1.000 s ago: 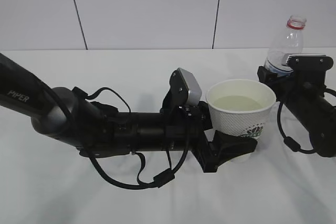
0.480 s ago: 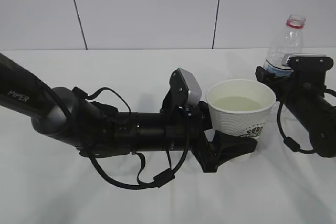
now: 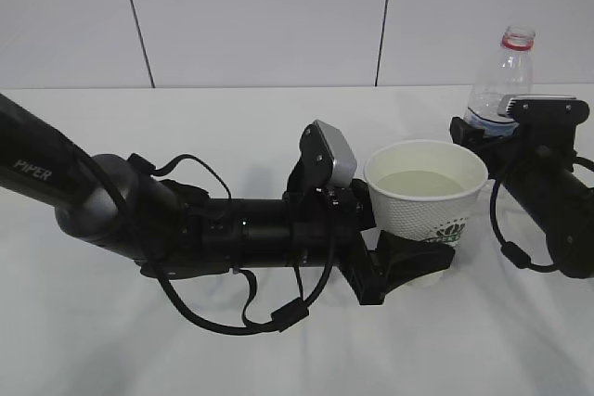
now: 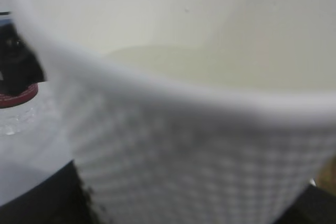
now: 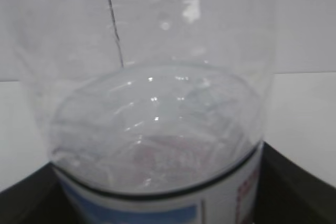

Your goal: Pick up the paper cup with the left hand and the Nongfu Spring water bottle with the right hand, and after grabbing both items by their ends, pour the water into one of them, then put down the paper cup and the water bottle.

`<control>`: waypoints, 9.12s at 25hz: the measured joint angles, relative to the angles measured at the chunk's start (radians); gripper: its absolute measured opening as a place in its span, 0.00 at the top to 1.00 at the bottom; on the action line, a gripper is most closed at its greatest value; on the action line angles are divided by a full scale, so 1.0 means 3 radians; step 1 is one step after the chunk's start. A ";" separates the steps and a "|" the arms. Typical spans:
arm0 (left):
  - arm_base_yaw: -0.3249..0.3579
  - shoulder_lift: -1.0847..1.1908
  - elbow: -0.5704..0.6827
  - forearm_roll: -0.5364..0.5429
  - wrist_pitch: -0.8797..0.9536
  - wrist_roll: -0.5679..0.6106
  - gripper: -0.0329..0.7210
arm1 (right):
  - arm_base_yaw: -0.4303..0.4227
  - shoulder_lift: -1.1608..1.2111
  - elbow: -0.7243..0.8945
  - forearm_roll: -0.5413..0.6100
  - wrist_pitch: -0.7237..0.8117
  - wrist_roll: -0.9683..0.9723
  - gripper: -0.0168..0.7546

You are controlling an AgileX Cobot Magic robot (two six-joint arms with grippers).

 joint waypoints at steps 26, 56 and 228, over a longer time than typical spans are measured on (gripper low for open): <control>0.0000 0.0000 0.0000 -0.0013 0.0000 0.0000 0.25 | 0.0000 -0.0297 0.0397 -0.0037 -0.0018 0.0000 0.17; 0.0000 0.0000 0.0000 -0.0013 -0.0007 0.0000 0.25 | 0.0000 -0.1644 0.1851 -0.0078 -0.0024 0.0000 0.22; 0.1779 0.0015 0.0818 -0.2702 -0.0177 0.1256 0.30 | 0.0000 -0.2667 0.2093 -0.0043 0.0321 -0.0198 0.22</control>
